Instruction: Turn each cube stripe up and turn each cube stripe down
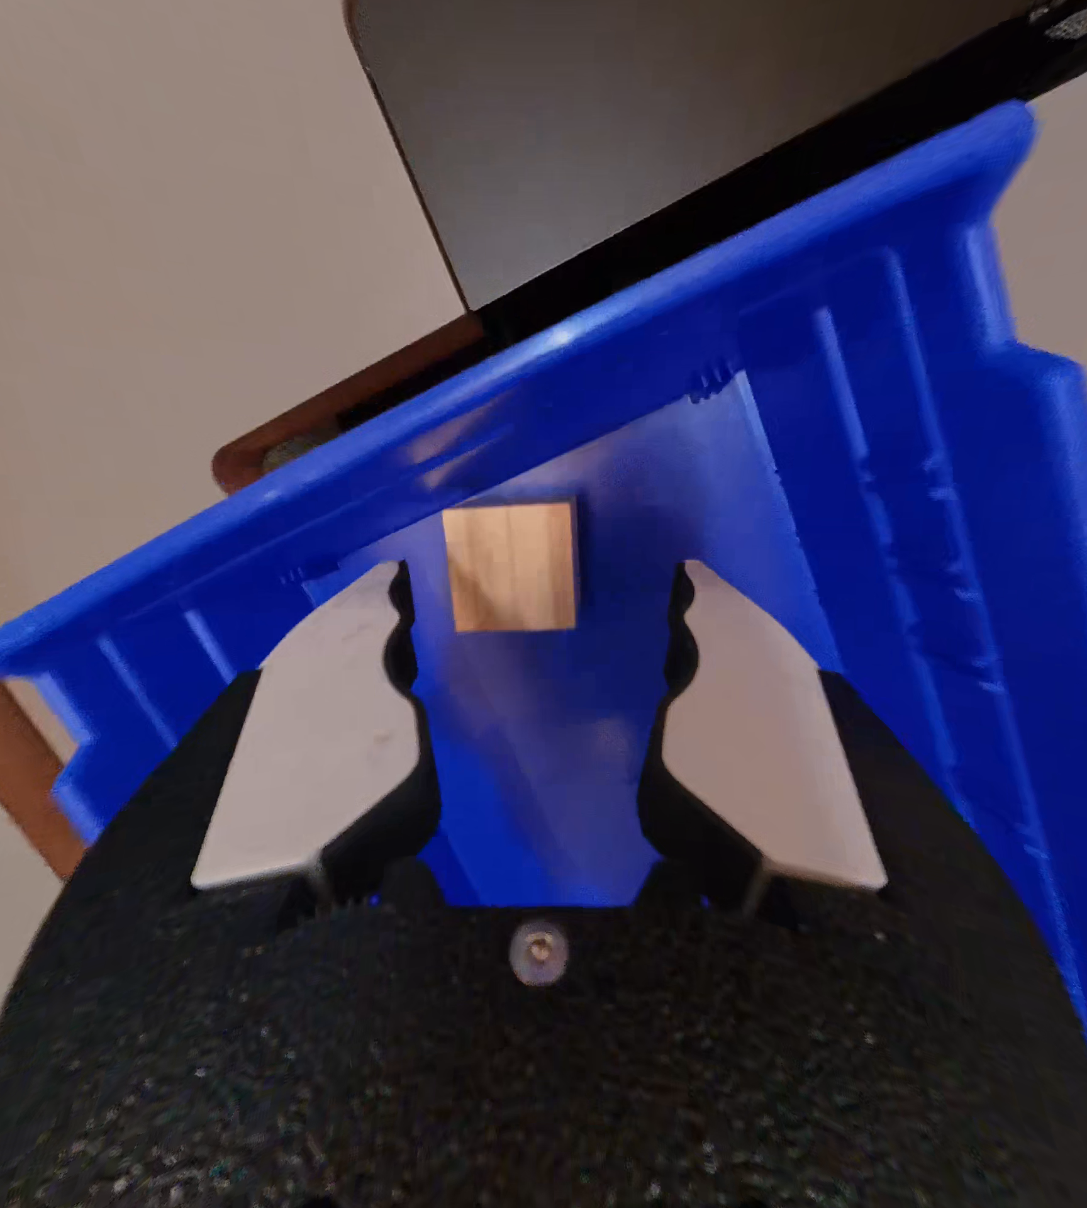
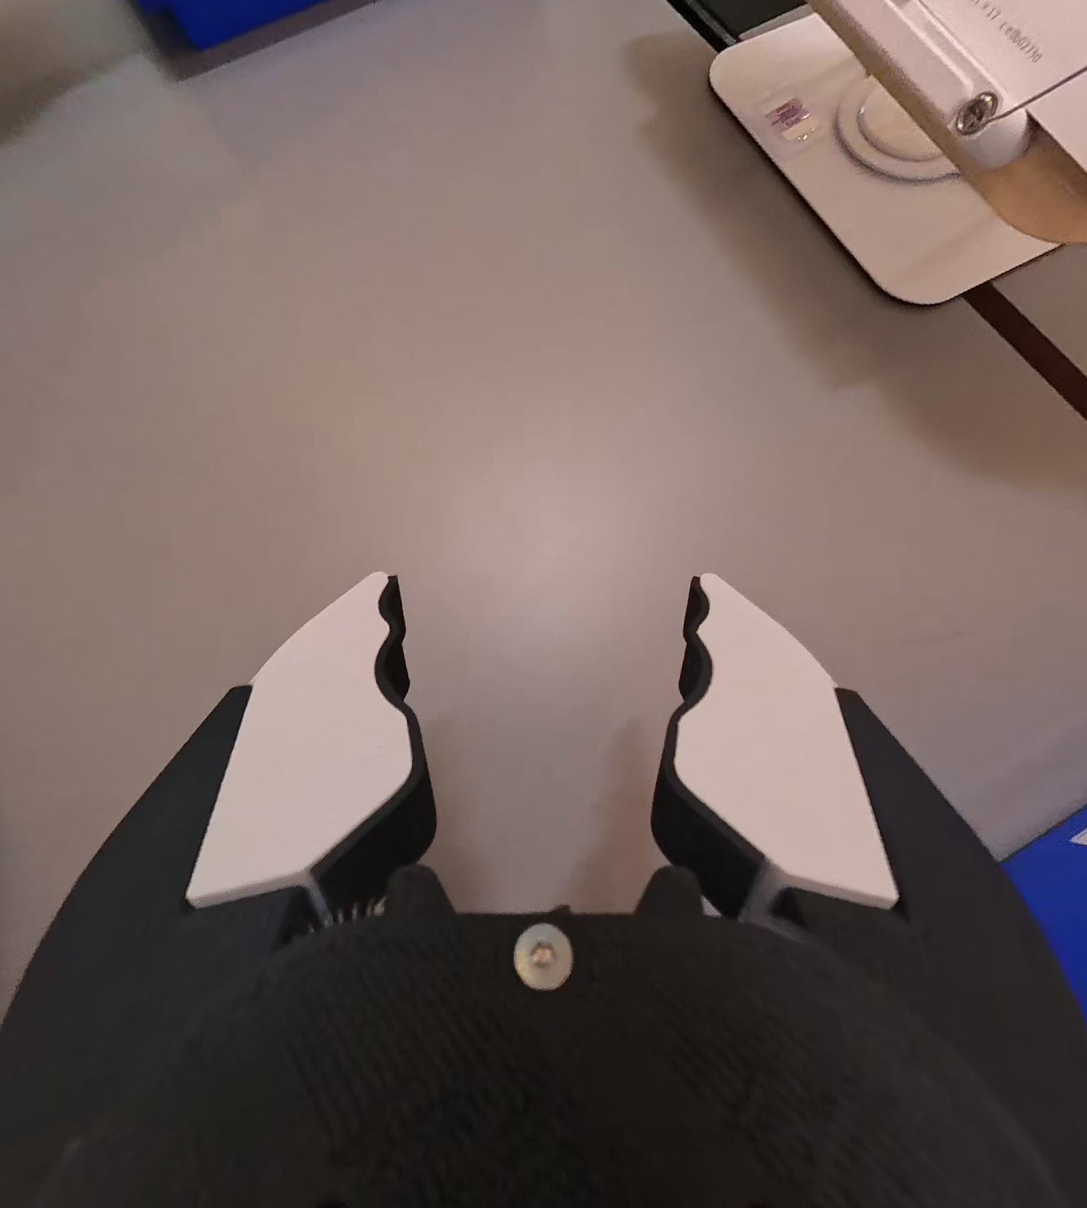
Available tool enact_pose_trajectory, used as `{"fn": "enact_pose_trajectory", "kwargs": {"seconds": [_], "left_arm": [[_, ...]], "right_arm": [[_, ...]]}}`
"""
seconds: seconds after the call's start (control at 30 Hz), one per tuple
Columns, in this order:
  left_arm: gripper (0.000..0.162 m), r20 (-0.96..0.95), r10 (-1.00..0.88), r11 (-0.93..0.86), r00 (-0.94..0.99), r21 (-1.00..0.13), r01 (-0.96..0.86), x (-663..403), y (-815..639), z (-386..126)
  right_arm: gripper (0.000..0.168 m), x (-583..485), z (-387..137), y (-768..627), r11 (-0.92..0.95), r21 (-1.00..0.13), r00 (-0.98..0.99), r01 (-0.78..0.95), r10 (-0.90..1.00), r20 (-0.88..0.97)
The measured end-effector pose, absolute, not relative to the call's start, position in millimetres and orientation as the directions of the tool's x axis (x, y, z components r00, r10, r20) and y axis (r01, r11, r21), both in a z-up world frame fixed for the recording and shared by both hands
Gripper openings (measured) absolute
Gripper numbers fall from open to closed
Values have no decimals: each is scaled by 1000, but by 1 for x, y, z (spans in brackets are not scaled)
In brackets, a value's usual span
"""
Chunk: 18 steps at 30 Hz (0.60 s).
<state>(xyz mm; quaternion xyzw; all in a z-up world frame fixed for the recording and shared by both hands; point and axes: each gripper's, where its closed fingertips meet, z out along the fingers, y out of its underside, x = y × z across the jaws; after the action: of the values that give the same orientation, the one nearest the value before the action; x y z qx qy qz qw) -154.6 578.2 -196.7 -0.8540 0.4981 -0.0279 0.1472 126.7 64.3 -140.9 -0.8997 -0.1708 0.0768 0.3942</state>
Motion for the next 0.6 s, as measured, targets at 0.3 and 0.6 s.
{"fn": "enact_pose_trajectory", "kwargs": {"seconds": [0.3,0.6], "left_arm": [[64,-69,-845,-513,530,-176,-840,-153,586,-232],[45,-86,-841,-509,534,-210,-835,-156,583,-234]], "right_arm": [[82,137,-154,48,-660,-728,943,183,326,-58],[82,136,-153,64,-646,-737,937,201,346,-47]]}}
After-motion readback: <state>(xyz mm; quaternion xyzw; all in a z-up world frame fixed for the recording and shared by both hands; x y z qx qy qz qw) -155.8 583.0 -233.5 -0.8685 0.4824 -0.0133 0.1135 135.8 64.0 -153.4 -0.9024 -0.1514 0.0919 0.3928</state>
